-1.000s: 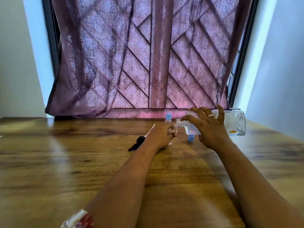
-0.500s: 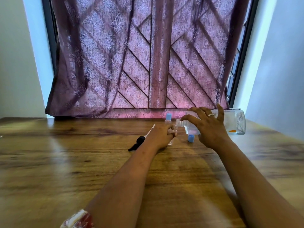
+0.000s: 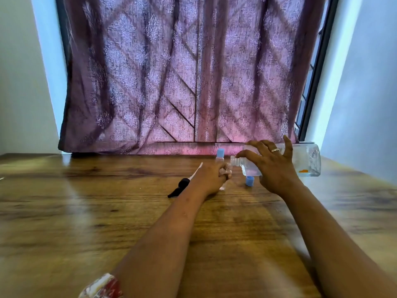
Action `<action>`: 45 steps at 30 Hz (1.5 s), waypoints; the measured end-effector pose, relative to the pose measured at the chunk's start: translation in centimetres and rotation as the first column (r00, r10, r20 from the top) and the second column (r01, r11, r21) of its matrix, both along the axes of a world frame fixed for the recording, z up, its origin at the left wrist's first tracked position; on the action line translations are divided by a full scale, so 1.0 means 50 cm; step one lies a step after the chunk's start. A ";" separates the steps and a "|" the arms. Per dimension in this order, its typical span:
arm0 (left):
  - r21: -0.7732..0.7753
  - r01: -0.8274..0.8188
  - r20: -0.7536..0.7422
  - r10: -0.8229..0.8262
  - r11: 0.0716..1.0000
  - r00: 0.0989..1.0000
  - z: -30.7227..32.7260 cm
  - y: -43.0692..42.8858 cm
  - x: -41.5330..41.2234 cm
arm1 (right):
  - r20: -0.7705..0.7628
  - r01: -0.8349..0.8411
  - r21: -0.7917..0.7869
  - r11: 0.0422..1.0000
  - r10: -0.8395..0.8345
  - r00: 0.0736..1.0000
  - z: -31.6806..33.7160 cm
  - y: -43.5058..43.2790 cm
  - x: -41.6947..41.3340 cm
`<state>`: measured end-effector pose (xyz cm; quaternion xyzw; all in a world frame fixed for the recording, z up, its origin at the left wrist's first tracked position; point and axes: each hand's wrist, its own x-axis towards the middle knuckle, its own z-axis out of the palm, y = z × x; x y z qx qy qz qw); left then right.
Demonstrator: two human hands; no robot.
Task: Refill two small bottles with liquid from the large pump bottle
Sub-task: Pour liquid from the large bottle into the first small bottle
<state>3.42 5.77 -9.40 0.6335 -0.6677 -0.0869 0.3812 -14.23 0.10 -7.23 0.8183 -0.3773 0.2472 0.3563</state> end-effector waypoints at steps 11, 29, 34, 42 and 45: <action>-0.017 -0.006 0.016 0.006 1.000 1.000 -0.004 -0.006 0.003 | 0.015 -0.037 -0.013 0.999 0.038 0.999 0.002 0.001 -0.002; -0.013 -0.001 0.008 0.001 1.000 1.000 -0.003 -0.004 0.002 | 0.013 -0.046 -0.004 0.999 0.046 0.999 0.001 -0.005 -0.001; -0.001 -0.006 0.008 0.006 1.000 1.000 -0.004 -0.006 0.004 | 0.001 -0.028 0.008 1.000 0.028 1.000 0.002 -0.003 0.000; 0.003 -0.009 0.012 0.009 1.000 1.000 -0.003 -0.003 0.004 | -0.003 -0.028 0.006 1.000 0.028 1.000 0.002 -0.006 0.002; 0.005 -0.008 0.016 0.008 1.000 1.000 -0.002 -0.002 0.003 | -0.004 -0.026 0.011 1.000 0.026 1.000 0.002 -0.005 0.001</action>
